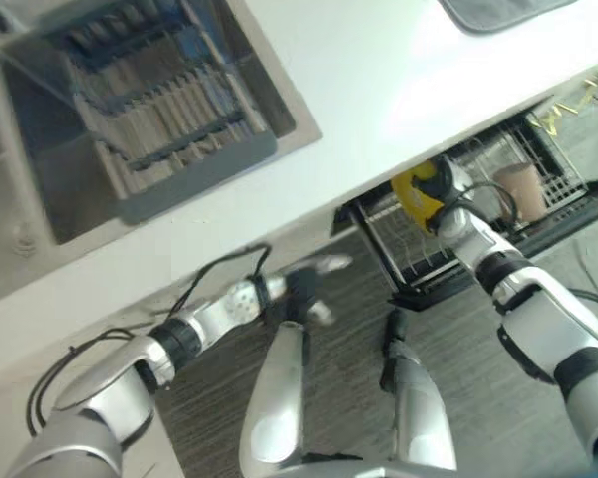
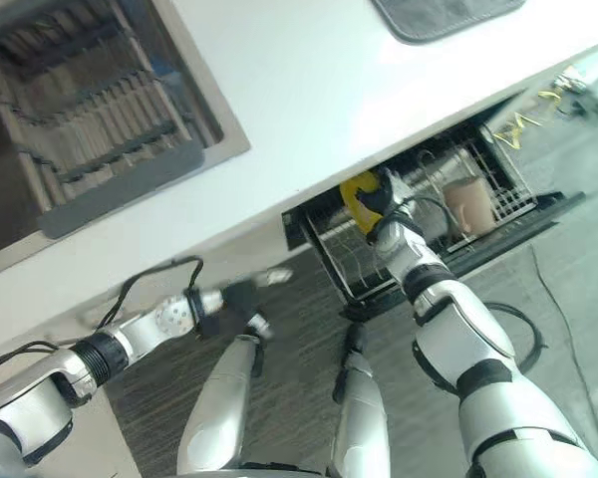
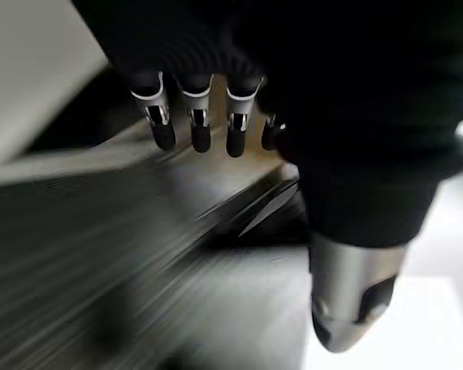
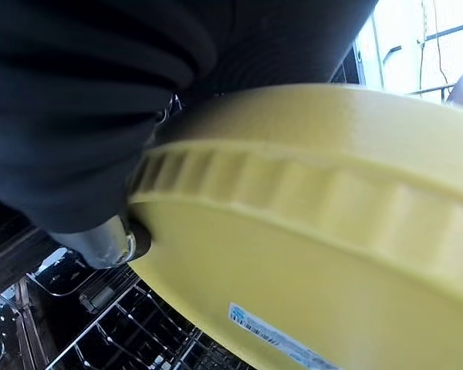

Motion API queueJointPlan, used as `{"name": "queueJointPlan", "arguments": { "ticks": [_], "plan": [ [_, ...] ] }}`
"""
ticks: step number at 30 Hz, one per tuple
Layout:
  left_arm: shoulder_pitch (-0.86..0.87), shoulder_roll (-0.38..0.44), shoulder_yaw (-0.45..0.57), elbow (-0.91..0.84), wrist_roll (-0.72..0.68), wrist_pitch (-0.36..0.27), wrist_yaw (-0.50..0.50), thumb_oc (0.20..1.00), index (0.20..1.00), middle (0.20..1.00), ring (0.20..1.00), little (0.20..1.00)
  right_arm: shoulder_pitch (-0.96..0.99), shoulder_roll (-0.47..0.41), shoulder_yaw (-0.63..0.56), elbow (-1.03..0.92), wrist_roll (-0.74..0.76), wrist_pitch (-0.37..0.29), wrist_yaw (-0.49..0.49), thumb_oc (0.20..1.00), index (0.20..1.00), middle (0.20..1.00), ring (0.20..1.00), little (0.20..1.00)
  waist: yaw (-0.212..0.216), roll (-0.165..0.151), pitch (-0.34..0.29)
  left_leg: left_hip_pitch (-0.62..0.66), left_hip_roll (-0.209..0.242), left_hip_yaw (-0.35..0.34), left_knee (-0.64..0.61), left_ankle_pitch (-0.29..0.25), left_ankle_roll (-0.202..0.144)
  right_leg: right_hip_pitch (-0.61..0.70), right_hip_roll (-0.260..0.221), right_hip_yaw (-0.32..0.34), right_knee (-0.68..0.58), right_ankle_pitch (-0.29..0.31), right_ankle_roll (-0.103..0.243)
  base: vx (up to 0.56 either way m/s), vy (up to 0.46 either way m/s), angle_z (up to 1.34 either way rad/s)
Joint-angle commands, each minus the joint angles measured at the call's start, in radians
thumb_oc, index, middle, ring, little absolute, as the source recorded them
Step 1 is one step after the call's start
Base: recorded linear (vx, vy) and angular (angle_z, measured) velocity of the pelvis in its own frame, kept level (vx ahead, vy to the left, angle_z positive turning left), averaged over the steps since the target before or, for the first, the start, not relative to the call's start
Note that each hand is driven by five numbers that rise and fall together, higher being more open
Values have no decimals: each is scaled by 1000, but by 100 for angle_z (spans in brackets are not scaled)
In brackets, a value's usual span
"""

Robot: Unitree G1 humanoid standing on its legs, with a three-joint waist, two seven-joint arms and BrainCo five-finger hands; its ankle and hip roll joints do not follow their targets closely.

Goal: Place the dishes in the dishwasher.

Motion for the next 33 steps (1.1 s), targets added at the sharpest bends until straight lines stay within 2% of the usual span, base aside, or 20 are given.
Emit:
{"name": "queueJointPlan", "arguments": {
  "ticks": [1,2,3,4,6,10,13,16,18,20,22,24,27,31,33],
  "plan": [
    [37,-9,45,-87,93,29,109,1000,1000,1000,1000,1000,-138,-109,5,-13,32,0,-21,200,200,200,200,200,53,53,68,147,7,20,-180,21,52,23,21,-15,176,-128,-8,-5,75,-10],
    [37,-9,45,-87,93,29,109,1000,1000,1000,1000,1000,-138,-109,5,-13,32,0,-21,200,200,200,200,200,53,53,68,147,7,20,-180,21,52,23,21,-15,176,-128,-8,-8,124,-13],
    [27,-18,42,-63,121,88,142,1000,1000,1000,1000,1000,-142,-109,11,-27,23,14,-21,200,200,200,200,200,43,63,68,143,4,31,-176,20,52,13,15,-10,181,-129,-9,-8,110,-11],
    [21,-20,47,-58,114,98,145,1000,1000,1000,1000,1000,-142,-110,12,-32,20,19,-21,200,200,200,200,200,40,66,68,140,3,34,-175,21,52,9,13,-8,184,-129,-10,-10,142,-8],
    [-3,-26,48,-50,186,147,132,1000,1000,1000,1000,1000,-139,-116,8,-38,6,26,-23,200,200,200,200,200,34,76,68,130,-5,38,-174,22,52,-1,8,-4,183,-127,-9,-7,91,-2],
    [14,-31,50,-34,137,166,165,1000,1000,1000,1000,1000,-151,-125,19,-41,8,30,-18,200,200,200,200,200,38,80,68,123,-8,34,-207,47,47,-15,11,1,169,-117,-8,-13,34,-2],
    [51,-50,108,-2,84,184,220,1000,1000,1000,1000,1000,-146,-138,24,-58,19,43,-25,200,200,200,200,200,49,81,68,130,-11,33,-224,51,46,-10,11,-10,165,-124,-10,-26,-19,3],
    [76,-107,221,83,12,230,295,1000,1000,1000,1000,1000,-143,-136,21,-81,3,72,-25,200,200,200,200,200,63,84,68,120,-16,18,-229,65,41,-19,10,-21,177,-130,-19,-6,-6,2],
    [103,-137,294,131,-35,250,328,1000,1000,1000,1000,1000,-150,-139,28,-82,-55,82,-37,200,200,200,200,200,80,90,68,118,-26,-13,-247,84,36,-22,10,-23,176,-131,-23,-18,54,5],
    [152,-167,380,178,-137,296,363,1000,1000,1000,1000,1000,-162,-145,58,-95,-171,99,-58,200,200,200,200,200,101,90,68,111,-35,-54,-240,89,35,-29,9,-25,182,-134,-27,3,79,0],
    [192,-185,450,210,-213,313,376,1000,1000,1000,1000,1000,-163,-160,79,-111,-239,115,-69,200,200,200,200,200,114,86,68,102,-36,-65,-222,86,34,-34,5,-37,195,-140,-33,25,24,-15],
    [251,-195,564,228,-285,319,378,1000,1000,1000,1000,1000,-161,-212,105,-147,-369,157,-98,200,200,200,200,200,128,80,68,74,-36,-66,-201,86,34,-50,0,-59,212,-145,-37,26,-27,-3],
    [277,-191,608,231,-289,305,363,1000,1000,1000,1000,1000,-168,-245,127,-155,-525,197,-147,200,200,200,200,200,136,76,68,55,-37,-70,-188,83,36,-67,1,-65,230,-151,-39,6,-23,12],
    [306,-170,637,227,-291,292,355,1000,1000,1000,1000,1000,-182,-299,195,-181,-617,189,-158,200,200,200,200,200,145,64,68,13,-36,-81,-160,76,41,-102,8,-66,264,-163,-42,-5,-36,3],
    [318,-162,644,231,-295,283,350,1000,1000,1000,1000,1000,-186,-313,219,-181,-674,160,-146,200,200,200,200,200,150,58,68,5,-34,-85,-156,75,41,-107,12,-66,269,-165,-43,2,-42,3]
  ]
}}
